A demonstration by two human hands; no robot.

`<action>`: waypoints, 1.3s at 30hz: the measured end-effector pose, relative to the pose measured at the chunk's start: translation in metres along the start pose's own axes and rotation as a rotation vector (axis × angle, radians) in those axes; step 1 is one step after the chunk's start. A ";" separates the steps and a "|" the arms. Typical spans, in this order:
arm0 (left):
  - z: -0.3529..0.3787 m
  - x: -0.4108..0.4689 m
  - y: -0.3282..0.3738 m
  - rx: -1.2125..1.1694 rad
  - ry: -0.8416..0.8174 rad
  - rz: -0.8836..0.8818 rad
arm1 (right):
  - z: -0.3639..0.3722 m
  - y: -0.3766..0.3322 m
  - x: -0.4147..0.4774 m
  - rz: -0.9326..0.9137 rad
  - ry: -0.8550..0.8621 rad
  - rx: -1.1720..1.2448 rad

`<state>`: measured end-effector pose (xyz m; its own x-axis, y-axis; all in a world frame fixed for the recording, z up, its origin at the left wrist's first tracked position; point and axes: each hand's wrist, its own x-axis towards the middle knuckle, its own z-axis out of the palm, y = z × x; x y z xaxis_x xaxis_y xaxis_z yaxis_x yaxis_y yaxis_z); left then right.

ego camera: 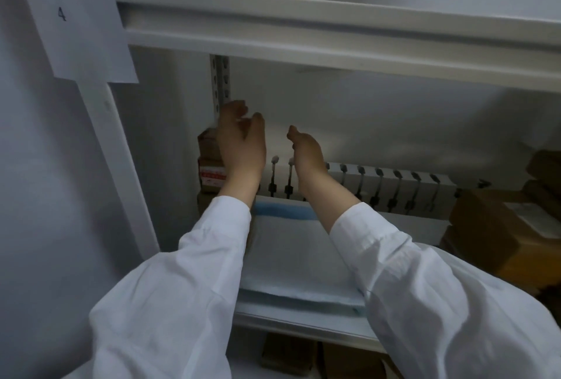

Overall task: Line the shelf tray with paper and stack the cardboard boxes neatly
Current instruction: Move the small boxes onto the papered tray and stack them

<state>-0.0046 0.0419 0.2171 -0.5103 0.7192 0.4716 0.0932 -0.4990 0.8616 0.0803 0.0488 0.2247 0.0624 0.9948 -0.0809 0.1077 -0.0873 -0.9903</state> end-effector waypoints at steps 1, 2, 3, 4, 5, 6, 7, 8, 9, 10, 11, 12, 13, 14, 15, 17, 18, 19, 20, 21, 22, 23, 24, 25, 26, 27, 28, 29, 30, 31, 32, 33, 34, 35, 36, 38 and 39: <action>0.006 -0.005 -0.001 -0.021 -0.028 -0.029 | -0.009 0.002 -0.003 -0.021 0.016 -0.013; 0.015 -0.012 -0.002 -0.023 -0.056 -0.066 | -0.022 0.006 -0.007 -0.040 0.033 -0.020; 0.023 -0.019 -0.004 0.003 -0.086 -0.105 | -0.033 0.009 -0.013 -0.060 0.043 -0.026; 0.029 -0.026 -0.006 0.026 -0.122 -0.149 | -0.042 0.011 -0.016 -0.074 0.050 -0.034; 0.039 -0.036 -0.005 0.019 -0.152 -0.197 | -0.054 0.015 -0.021 -0.089 0.062 -0.054; 0.048 -0.044 -0.006 -0.008 -0.167 -0.247 | -0.066 0.018 -0.024 -0.104 0.075 -0.077; 0.057 -0.051 -0.007 -0.037 -0.169 -0.305 | -0.076 0.020 -0.028 -0.119 0.087 -0.105; 0.065 -0.057 -0.009 -0.043 -0.171 -0.369 | -0.086 0.022 -0.030 -0.125 0.106 -0.136; 0.076 -0.066 -0.010 -0.035 -0.187 -0.432 | -0.101 0.025 -0.034 -0.129 0.129 -0.165; 0.085 -0.075 -0.013 -0.022 -0.205 -0.482 | -0.112 0.028 -0.037 -0.138 0.144 -0.191; 0.091 -0.083 -0.017 0.000 -0.232 -0.519 | -0.122 0.031 -0.041 -0.149 0.156 -0.216; 0.100 -0.096 -0.020 0.033 -0.270 -0.551 | -0.135 0.033 -0.046 -0.152 0.168 -0.254; 0.106 -0.107 -0.023 0.075 -0.310 -0.572 | -0.146 0.035 -0.051 -0.154 0.176 -0.288; 0.114 -0.121 -0.025 0.103 -0.352 -0.585 | -0.158 0.038 -0.055 -0.157 0.185 -0.311; 0.120 -0.133 -0.026 0.117 -0.391 -0.596 | -0.169 0.041 -0.059 -0.172 0.192 -0.320; 0.135 -0.156 -0.027 0.109 -0.447 -0.637 | -0.192 0.048 -0.066 -0.221 0.219 -0.335; 0.142 -0.165 -0.026 0.104 -0.466 -0.668 | -0.202 0.051 -0.068 -0.245 0.233 -0.351; 0.148 -0.172 -0.024 0.102 -0.486 -0.701 | -0.211 0.054 -0.070 -0.268 0.249 -0.375; 0.156 -0.179 -0.023 0.106 -0.505 -0.730 | -0.221 0.056 -0.072 -0.286 0.272 -0.404; 0.164 -0.187 -0.023 0.115 -0.529 -0.754 | -0.232 0.060 -0.073 -0.306 0.305 -0.454; 0.171 -0.194 -0.022 0.129 -0.550 -0.774 | -0.241 0.063 -0.072 -0.325 0.338 -0.531; 0.175 -0.200 -0.021 0.135 -0.567 -0.784 | -0.250 0.068 -0.069 -0.334 0.360 -0.632; 0.181 -0.210 -0.019 0.136 -0.589 -0.787 | -0.261 0.075 -0.066 -0.319 0.371 -0.738; 0.185 -0.217 -0.020 0.132 -0.604 -0.789 | -0.269 0.082 -0.062 -0.293 0.362 -0.841; 0.191 -0.223 -0.020 0.128 -0.618 -0.798 | -0.278 0.089 -0.060 -0.263 0.343 -0.929; 0.194 -0.228 -0.018 0.115 -0.626 -0.817 | -0.284 0.096 -0.060 -0.227 0.323 -0.999; 0.198 -0.233 -0.018 0.089 -0.630 -0.835 | -0.288 0.102 -0.060 -0.202 0.322 -1.051; 0.201 -0.237 -0.015 0.051 -0.636 -0.858 | -0.293 0.107 -0.061 -0.204 0.347 -1.102; 0.205 -0.242 -0.013 0.009 -0.632 -0.891 | -0.298 0.111 -0.062 -0.228 0.380 -1.170; 0.208 -0.245 -0.012 -0.025 -0.621 -0.927 | -0.300 0.113 -0.064 -0.261 0.397 -1.252; 0.211 -0.248 -0.010 -0.054 -0.609 -0.961 | -0.302 0.112 -0.066 -0.280 0.392 -1.312; 0.213 -0.251 -0.010 -0.077 -0.600 -0.988 | -0.304 0.111 -0.068 -0.298 0.379 -1.329; 0.215 -0.252 -0.009 -0.104 -0.594 -1.018 | -0.307 0.110 -0.069 -0.317 0.373 -1.293; 0.216 -0.253 -0.008 -0.129 -0.593 -1.049 | -0.308 0.108 -0.071 -0.336 0.368 -1.223; 0.217 -0.252 -0.006 -0.156 -0.599 -1.081 | -0.310 0.105 -0.074 -0.351 0.359 -1.136; 0.217 -0.252 -0.002 -0.191 -0.628 -1.132 | -0.310 0.099 -0.080 -0.367 0.346 -0.989; 0.217 -0.251 0.000 -0.194 -0.643 -1.148 | -0.309 0.097 -0.083 -0.374 0.342 -0.949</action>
<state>0.3091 -0.0334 0.1390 0.2800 0.8482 -0.4497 -0.2661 0.5186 0.8125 0.3925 -0.0581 0.1703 0.1246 0.9121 0.3907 0.8946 0.0671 -0.4419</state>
